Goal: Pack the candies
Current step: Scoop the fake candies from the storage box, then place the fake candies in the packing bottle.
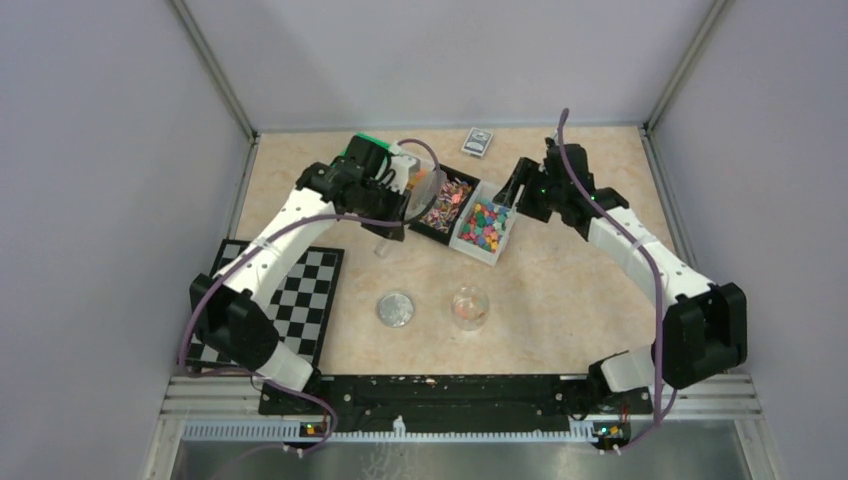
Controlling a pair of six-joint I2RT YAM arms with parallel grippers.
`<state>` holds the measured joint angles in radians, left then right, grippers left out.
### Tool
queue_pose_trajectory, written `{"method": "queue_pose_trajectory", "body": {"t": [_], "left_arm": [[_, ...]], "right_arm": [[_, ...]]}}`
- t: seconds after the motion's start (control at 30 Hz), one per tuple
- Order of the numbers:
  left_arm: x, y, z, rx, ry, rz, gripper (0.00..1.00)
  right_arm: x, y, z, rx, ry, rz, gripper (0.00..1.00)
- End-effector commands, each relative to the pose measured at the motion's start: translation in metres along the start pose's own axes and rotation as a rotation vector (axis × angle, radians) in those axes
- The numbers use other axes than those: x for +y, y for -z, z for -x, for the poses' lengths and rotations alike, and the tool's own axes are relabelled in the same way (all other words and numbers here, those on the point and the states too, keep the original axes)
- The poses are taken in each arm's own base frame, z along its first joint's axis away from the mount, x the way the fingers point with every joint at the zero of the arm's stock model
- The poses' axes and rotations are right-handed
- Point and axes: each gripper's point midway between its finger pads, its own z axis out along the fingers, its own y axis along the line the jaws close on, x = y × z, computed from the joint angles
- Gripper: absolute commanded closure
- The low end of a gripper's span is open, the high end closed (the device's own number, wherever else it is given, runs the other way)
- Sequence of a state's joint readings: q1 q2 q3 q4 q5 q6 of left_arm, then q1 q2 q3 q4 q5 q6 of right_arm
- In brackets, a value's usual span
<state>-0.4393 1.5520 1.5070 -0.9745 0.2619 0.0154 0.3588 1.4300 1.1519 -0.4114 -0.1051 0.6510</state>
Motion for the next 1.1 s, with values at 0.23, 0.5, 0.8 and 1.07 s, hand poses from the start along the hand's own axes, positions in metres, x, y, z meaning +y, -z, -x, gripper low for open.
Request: {"method": "queue_pose_trajectory", "body": {"t": [0.23, 0.5, 0.8, 1.07], "left_arm": [[-0.097, 0.011, -0.056, 0.084, -0.106, -0.201, 1.00], [-0.108, 0.019, -0.070, 0.095, -0.117, -0.255, 1.00], [-0.116, 0.033, -0.108, 0.203, -0.072, -0.274, 1.00], [-0.137, 0.049, -0.136, 0.292, -0.070, -0.342, 1.00]], "right_arm": [[0.067, 0.066, -0.003, -0.037, 0.000, 0.387, 0.35], [0.054, 0.060, -0.027, 0.047, 0.008, 0.363, 0.37], [0.032, 0.070, -0.028, -0.017, 0.021, 0.271, 0.37], [0.028, 0.072, -0.030, -0.028, 0.029, 0.267, 0.37]]}}
